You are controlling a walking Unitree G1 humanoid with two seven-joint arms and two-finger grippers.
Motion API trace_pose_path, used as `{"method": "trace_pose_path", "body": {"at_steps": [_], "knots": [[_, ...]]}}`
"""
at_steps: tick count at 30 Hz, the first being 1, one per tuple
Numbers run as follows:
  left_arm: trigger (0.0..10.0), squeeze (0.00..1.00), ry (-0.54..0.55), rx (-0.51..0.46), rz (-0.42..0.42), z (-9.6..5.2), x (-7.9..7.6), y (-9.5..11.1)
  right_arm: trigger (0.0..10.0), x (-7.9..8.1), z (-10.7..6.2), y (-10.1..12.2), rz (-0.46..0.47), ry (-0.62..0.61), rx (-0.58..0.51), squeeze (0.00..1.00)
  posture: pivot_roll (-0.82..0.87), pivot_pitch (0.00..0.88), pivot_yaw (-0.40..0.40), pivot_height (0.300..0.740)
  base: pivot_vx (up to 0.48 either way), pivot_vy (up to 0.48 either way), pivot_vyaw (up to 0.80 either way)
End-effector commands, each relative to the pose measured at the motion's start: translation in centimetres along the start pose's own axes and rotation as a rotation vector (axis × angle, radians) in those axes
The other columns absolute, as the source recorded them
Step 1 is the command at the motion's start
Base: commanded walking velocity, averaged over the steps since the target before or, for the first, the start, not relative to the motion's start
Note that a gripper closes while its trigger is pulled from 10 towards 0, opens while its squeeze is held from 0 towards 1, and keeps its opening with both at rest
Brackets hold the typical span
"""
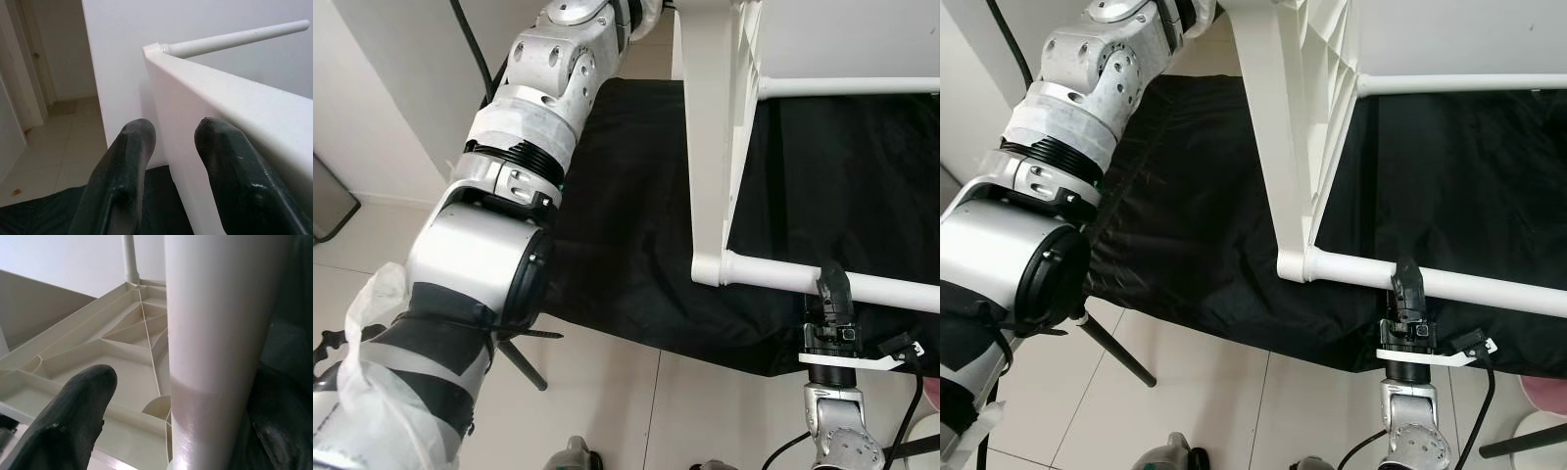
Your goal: Building children table
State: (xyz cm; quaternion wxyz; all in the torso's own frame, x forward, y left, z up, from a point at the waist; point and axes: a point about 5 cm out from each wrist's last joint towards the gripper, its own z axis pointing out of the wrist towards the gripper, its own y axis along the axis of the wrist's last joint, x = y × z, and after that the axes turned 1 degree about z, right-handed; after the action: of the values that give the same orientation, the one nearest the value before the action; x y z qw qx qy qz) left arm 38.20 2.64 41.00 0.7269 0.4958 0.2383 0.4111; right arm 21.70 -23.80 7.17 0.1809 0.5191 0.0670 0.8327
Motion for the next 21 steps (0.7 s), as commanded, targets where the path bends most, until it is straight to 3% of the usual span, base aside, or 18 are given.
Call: {"method": "trace_pose_path", "body": {"at_steps": [1, 2, 4, 5, 6, 8, 10, 11, 21], "knots": [[10.0, 0.00, -0.218, -0.024, 0.033, 0.2, -1.7, 0.7, 10.0, 1.8, -23.1, -7.0, 0.183, -0.760, 0.013, 0.00, -0.08, 0.074, 0.170, 0.740, 0.000, 0.000, 0.00], [10.0, 0.00, -0.227, -0.020, 0.032, 0.2, -1.8, 0.5, 10.0, 1.8, -23.4, -6.7, 0.077, -0.771, -0.022, 0.00, -0.09, 0.072, 0.178, 0.740, 0.000, 0.000, 0.00], [10.0, 0.00, -0.227, -0.020, 0.032, 0.2, -1.8, 0.5, 10.0, 1.8, -23.4, -6.7, 0.077, -0.771, -0.022, 0.00, -0.09, 0.072, 0.178, 0.740, 0.000, 0.000, 0.00], [10.0, 0.00, -0.232, -0.017, 0.034, 0.2, -2.0, 0.4, 10.0, 2.0, -23.5, -6.4, -0.018, -0.765, -0.038, 0.00, -0.10, 0.072, 0.187, 0.740, 0.000, 0.000, 0.00], [10.0, 0.00, -0.232, -0.017, 0.034, 0.2, -2.0, 0.4, 10.0, 2.0, -23.5, -6.4, -0.018, -0.765, -0.038, 0.00, -0.10, 0.072, 0.187, 0.740, 0.000, 0.000, 0.00], [10.0, 0.00, -0.246, -0.009, 0.026, 0.3, -2.3, 0.1, 10.0, 2.7, -23.4, -5.5, -0.199, -0.725, -0.088, 0.00, -0.12, 0.076, 0.207, 0.740, 0.000, 0.000, 0.00], [10.0, 0.00, -0.246, -0.009, 0.026, 0.3, -2.3, 0.1, 10.0, 2.7, -23.4, -5.5, -0.199, -0.725, -0.088, 0.00, -0.12, 0.076, 0.207, 0.740, 0.000, 0.000, 0.00], [10.0, 0.00, -0.251, -0.007, 0.026, 0.4, -2.4, 0.0, 10.0, 2.9, -23.4, -5.4, -0.249, -0.705, -0.096, 0.00, -0.12, 0.076, 0.207, 0.740, 0.000, 0.000, 0.00], [10.0, 0.00, -0.251, -0.007, 0.026, 0.4, -2.4, 0.0, 10.0, 2.9, -23.4, -5.4, -0.249, -0.705, -0.096, 0.00, -0.12, 0.076, 0.207, 0.740, 0.000, 0.000, 0.00]]}}
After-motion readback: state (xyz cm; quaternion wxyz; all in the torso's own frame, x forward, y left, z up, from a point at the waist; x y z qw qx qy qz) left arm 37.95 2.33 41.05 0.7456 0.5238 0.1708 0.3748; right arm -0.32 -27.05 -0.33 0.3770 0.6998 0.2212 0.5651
